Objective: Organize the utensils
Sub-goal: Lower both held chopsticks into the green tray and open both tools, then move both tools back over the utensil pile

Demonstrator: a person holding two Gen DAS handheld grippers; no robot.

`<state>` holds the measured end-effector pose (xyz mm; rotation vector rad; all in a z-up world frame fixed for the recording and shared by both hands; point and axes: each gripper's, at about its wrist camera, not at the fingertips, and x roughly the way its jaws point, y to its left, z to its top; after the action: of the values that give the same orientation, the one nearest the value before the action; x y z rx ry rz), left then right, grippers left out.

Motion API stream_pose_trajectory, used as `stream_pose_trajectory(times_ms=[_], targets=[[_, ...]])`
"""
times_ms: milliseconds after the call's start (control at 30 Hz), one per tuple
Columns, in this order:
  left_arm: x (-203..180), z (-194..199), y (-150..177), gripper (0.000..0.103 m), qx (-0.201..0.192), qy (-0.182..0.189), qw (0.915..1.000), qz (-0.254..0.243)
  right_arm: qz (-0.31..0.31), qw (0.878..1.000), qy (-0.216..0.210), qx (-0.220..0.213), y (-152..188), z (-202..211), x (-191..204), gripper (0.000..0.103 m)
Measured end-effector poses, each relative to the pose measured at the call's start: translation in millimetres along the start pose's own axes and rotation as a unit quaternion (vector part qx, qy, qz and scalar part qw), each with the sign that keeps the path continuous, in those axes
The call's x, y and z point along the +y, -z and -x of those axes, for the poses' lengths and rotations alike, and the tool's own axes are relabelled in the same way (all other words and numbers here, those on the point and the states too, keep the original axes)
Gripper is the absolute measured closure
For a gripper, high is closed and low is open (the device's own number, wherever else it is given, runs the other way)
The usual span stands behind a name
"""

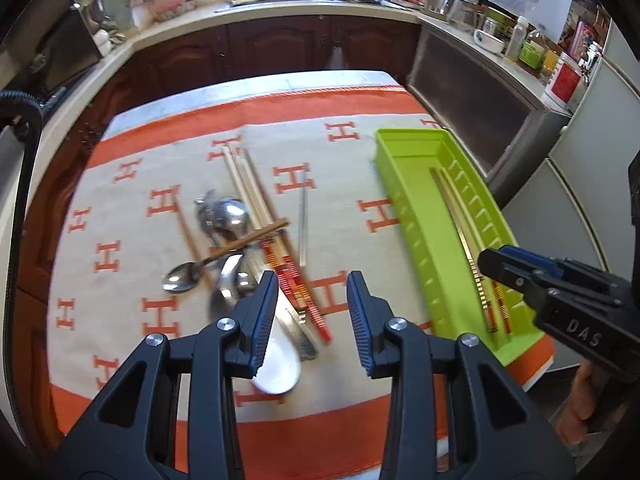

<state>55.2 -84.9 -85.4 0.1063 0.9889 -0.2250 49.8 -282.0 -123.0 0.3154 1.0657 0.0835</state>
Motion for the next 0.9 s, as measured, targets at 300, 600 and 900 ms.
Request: stream_pose_trajectory(times_ms=[300, 600, 900], targets=[[56, 16, 22, 0.071, -0.02, -0.024, 0.9988, 0.036, 0.047, 0.999, -0.022, 0.012, 7, 5, 70, 0.072], [107, 19, 36, 0.071, -0.026, -0.032, 0.9969, 0.066, 0.069, 0.996, -0.054, 0.031, 1, -13, 125, 0.072], [160, 2, 46, 0.071, -0.017, -0.024, 0.9937, 0.108, 0.052, 0.991, -0.093, 0.081, -15, -70, 151, 0.072]])
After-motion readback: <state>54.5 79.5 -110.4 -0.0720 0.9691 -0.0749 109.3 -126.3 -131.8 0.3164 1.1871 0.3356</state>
